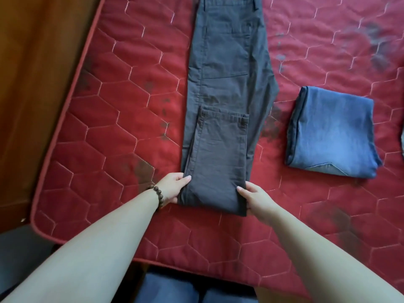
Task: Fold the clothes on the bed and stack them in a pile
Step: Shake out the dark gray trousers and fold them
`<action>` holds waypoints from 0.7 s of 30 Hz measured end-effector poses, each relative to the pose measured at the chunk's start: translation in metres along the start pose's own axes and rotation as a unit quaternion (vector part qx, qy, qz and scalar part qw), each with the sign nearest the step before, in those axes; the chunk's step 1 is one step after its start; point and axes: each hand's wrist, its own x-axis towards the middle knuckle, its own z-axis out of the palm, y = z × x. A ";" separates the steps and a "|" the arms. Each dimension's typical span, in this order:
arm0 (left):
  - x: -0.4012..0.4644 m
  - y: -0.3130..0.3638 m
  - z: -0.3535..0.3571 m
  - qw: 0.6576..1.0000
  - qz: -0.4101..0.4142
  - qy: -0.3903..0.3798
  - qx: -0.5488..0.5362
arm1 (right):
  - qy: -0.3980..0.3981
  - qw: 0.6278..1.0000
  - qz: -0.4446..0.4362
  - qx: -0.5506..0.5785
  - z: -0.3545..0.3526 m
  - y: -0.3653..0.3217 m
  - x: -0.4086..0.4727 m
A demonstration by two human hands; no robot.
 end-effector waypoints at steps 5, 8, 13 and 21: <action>-0.032 -0.048 0.009 0.995 -0.091 -0.029 -0.033 | -0.023 0.995 0.101 0.010 0.009 0.052 -0.026; -0.040 -0.069 0.016 0.993 -0.109 -0.035 -0.036 | -0.031 0.992 0.124 0.021 0.011 0.072 -0.039; -0.024 -0.052 0.020 1.000 0.006 0.002 -0.007 | -0.008 0.997 0.046 0.054 0.011 0.055 -0.027; 0.012 0.030 0.016 0.990 0.119 0.062 0.044 | 0.033 0.995 -0.084 0.040 0.005 -0.026 0.010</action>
